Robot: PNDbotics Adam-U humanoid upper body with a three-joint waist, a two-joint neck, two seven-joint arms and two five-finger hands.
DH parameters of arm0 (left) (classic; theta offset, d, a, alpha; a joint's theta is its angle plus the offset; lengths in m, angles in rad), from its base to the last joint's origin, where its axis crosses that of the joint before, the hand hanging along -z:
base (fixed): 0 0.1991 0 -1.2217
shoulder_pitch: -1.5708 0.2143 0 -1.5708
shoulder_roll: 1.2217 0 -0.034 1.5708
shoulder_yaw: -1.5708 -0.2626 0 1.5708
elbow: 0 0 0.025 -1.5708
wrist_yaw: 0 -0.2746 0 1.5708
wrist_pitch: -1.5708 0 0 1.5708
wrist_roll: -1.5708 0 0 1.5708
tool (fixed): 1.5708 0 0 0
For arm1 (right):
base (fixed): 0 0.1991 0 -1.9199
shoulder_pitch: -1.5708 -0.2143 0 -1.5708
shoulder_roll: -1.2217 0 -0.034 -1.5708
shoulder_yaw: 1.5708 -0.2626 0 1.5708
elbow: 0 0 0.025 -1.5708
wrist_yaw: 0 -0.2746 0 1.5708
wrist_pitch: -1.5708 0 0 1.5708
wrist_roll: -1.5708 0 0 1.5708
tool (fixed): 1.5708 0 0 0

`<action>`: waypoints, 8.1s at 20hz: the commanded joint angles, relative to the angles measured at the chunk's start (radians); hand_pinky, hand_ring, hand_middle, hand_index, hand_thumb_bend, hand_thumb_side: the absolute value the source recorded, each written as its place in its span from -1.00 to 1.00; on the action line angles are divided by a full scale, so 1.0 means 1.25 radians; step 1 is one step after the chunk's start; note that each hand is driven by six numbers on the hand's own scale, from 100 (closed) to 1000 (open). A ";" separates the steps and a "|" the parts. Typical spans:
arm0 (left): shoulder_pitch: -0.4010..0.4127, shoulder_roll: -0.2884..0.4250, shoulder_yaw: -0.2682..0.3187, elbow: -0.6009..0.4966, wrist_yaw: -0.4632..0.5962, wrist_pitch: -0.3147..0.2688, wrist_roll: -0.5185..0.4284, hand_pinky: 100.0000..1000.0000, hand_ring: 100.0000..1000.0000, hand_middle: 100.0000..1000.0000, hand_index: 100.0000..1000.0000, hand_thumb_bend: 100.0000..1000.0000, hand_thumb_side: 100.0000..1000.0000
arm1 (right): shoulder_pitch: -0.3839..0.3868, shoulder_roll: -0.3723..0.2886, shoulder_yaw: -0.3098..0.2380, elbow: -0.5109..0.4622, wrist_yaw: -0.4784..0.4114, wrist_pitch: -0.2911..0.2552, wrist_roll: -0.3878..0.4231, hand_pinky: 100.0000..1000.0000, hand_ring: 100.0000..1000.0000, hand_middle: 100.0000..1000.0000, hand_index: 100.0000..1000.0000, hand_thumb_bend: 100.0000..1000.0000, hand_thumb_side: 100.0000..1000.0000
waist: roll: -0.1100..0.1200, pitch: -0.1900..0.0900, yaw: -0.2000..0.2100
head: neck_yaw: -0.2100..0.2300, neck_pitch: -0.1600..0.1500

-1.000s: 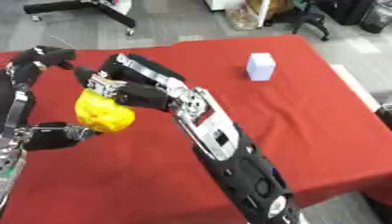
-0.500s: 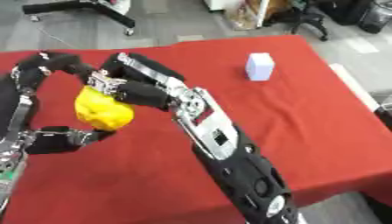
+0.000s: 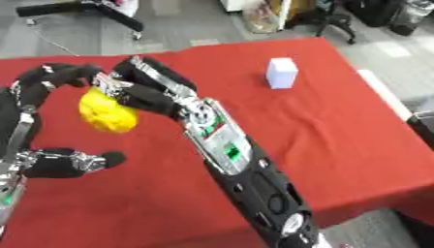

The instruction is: Pick up the objects with one hand, pass them to the other hand, and then place them into the box on the other side of the table.

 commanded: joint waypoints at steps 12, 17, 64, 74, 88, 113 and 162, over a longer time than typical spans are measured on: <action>-0.019 -0.005 -0.009 -0.018 0.059 -0.018 0.020 0.35 0.08 0.26 0.63 0.53 -0.30 | -0.008 0.004 -0.005 0.021 0.024 0.013 -0.035 0.82 -0.55 -0.98 -0.86 -1.00 0.22 | 0.004 -0.007 -0.003 | -0.003 -0.002; -0.023 -0.011 -0.007 -0.013 0.074 -0.012 0.029 0.29 0.00 0.16 0.57 0.41 -0.33 | -0.006 0.004 0.000 0.024 0.022 0.014 -0.027 0.82 -0.56 -0.98 -0.86 -1.00 0.22 | 0.003 -0.007 -0.003 | -0.004 -0.002; -0.028 -0.029 -0.024 0.062 -0.049 0.018 0.107 0.01 -0.31 -0.23 0.20 -0.02 -0.71 | -0.003 -0.001 0.005 -0.001 -0.063 0.040 0.044 0.88 -0.52 -0.94 -0.84 -1.00 0.25 | 0.003 -0.008 -0.010 | -0.004 -0.002; -0.028 -0.032 -0.027 0.075 -0.058 0.021 0.129 -0.06 -0.39 -0.33 0.09 -0.21 -0.78 | -0.003 -0.002 0.005 -0.003 -0.074 0.047 0.046 0.88 -0.52 -0.93 -0.84 -1.00 0.25 | 0.002 -0.008 -0.011 | -0.005 -0.002; -0.040 -0.047 -0.020 0.081 -0.022 0.033 0.174 -0.38 -0.72 -0.68 -0.31 -1.00 -0.70 | -0.002 -0.002 0.009 -0.002 -0.080 0.043 0.074 0.91 -0.48 -0.88 -0.80 -1.00 0.30 | 0.001 -0.009 -0.009 | -0.006 -0.002; -0.014 0.022 0.078 0.063 -0.051 0.097 0.245 -0.57 -0.87 -0.82 -0.45 -1.00 -0.68 | -0.009 -0.026 -0.067 -0.132 -0.046 -0.092 0.169 1.00 -0.16 -0.18 0.26 -1.00 0.88 | 0.002 -0.013 -0.009 | 0.011 -0.002; 0.082 0.228 0.348 -0.218 0.264 0.262 -0.129 0.36 0.19 0.24 0.64 0.43 0.28 | -0.062 -0.263 -0.243 0.185 0.148 -0.190 0.017 0.99 0.07 0.32 0.59 -1.00 1.00 | 0.016 -0.013 0.003 | -0.046 -0.002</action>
